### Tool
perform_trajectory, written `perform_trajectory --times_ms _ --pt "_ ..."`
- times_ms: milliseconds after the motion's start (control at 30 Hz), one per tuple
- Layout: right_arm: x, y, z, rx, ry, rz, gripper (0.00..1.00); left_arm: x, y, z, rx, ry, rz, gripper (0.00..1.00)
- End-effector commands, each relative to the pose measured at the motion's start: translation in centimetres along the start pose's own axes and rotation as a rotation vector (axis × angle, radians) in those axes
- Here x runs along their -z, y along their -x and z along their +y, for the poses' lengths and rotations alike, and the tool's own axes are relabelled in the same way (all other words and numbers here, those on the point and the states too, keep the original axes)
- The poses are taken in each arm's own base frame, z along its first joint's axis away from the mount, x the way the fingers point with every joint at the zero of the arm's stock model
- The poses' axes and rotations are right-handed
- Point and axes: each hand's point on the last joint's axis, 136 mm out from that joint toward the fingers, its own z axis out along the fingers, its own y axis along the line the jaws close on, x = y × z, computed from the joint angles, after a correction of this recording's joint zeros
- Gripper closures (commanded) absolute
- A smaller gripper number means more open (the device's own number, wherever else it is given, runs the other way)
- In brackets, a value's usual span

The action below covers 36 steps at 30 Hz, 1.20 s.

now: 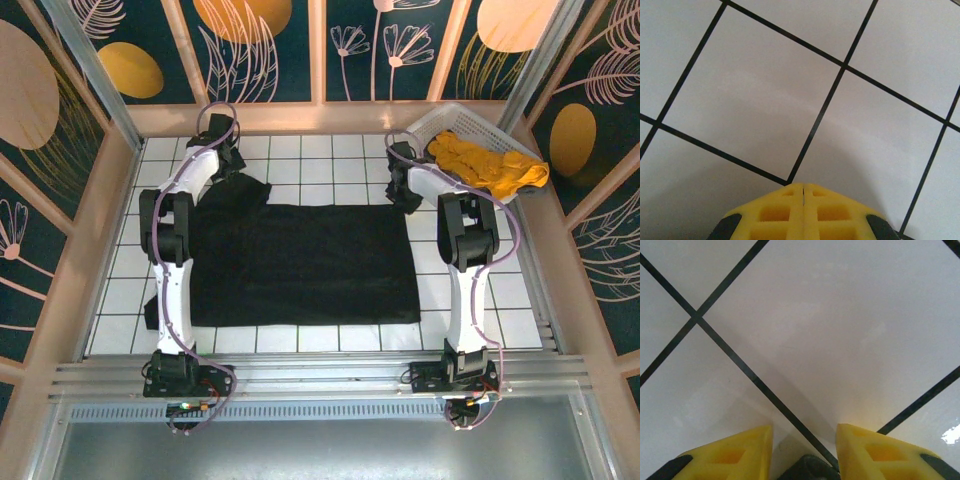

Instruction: Fold and stack the t-shirts

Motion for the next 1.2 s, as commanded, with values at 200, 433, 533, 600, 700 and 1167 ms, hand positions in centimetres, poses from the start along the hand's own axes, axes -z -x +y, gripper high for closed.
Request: perform_trajectory --times_ms 200,433,533,600,700,1167 --pt "-0.6 -1.9 0.2 0.001 -0.012 0.069 0.72 3.3 0.1 -0.3 0.019 -0.040 -0.012 1.00" --pt "-0.3 -2.3 0.9 -0.011 -0.003 0.090 0.79 3.7 -0.2 -0.3 0.024 -0.052 -0.001 1.00" --pt "-0.3 -2.4 1.0 -0.015 -0.012 0.099 0.74 3.8 -0.3 -0.4 0.026 -0.056 0.003 1.00" --pt "-0.5 -2.3 0.8 -0.014 -0.031 0.105 0.78 3.9 -0.2 -0.4 0.024 -0.055 0.002 1.00" --pt "-0.8 -2.2 0.4 -0.012 -0.053 0.105 0.90 4.0 -0.3 -0.4 0.025 -0.054 0.003 1.00" --pt "3.2 0.0 1.2 0.065 0.054 -0.027 1.00 8.1 -1.8 1.8 0.006 -0.040 -0.008 1.00"
